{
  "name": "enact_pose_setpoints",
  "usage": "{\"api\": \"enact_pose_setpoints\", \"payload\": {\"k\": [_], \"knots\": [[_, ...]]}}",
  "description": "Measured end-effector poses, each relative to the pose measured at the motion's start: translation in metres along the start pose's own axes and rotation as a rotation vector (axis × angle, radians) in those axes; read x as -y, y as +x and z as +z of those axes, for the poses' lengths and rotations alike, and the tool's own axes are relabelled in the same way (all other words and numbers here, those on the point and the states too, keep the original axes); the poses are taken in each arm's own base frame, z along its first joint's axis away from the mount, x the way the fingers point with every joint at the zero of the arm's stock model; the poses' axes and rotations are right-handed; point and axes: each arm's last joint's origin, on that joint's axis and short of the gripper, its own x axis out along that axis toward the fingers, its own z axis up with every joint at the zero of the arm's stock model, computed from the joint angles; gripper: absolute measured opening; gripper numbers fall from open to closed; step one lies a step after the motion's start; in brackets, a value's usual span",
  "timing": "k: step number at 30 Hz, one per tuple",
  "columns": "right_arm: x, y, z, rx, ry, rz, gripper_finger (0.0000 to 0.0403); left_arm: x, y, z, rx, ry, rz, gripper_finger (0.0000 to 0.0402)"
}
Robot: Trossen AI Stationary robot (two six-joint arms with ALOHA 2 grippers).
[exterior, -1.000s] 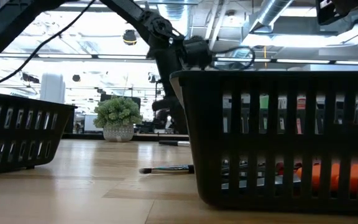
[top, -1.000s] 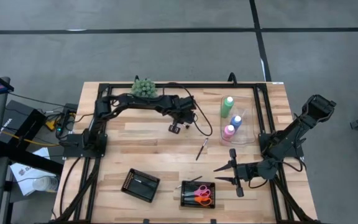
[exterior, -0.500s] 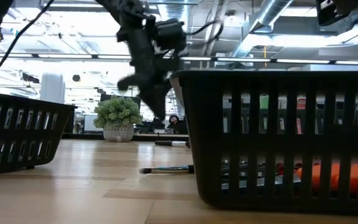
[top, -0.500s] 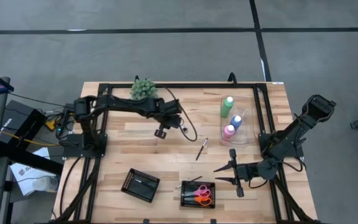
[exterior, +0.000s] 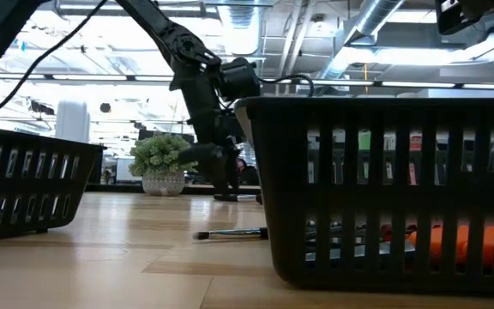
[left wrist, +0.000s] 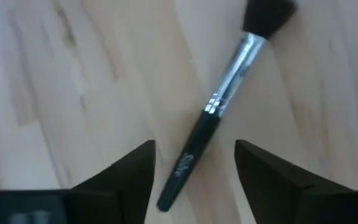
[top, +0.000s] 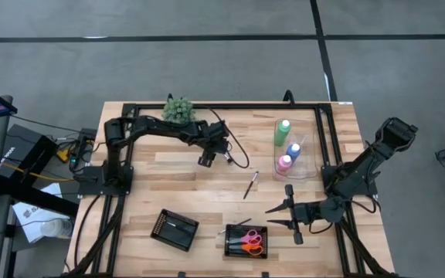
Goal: Pick & Place Paint Supplies
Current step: Put the black makeup brush into the left black bin
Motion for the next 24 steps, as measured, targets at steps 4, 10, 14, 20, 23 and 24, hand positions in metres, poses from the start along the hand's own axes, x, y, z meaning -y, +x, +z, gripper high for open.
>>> {"api": "enact_pose_setpoints", "payload": {"k": [4,10,14,20,23,24], "knots": [[0.0,0.0,0.0,-0.001,0.0,0.0,0.0109,-0.002,0.011,0.005,-0.02,0.024,-0.017,0.0228],[0.0,0.0,0.0,-0.003,0.004,0.002,0.0109,0.0,0.021,0.005,-0.043,0.043,-0.046,0.0199],[0.0,0.0,0.0,-0.003,0.005,0.002,0.0109,0.002,0.021,0.004,-0.047,0.045,-0.059,0.0143],[0.0,0.0,0.0,-0.003,0.005,0.002,0.0109,0.002,0.023,0.002,-0.035,0.039,-0.1,0.0045],[0.0,0.0,0.0,-0.003,0.005,0.002,0.0109,0.0,0.025,0.0,-0.032,0.032,-0.103,0.0028],[0.0,0.0,0.0,-0.002,0.005,0.002,0.0109,0.0,0.025,-0.001,-0.032,0.028,-0.112,0.0028]]}}
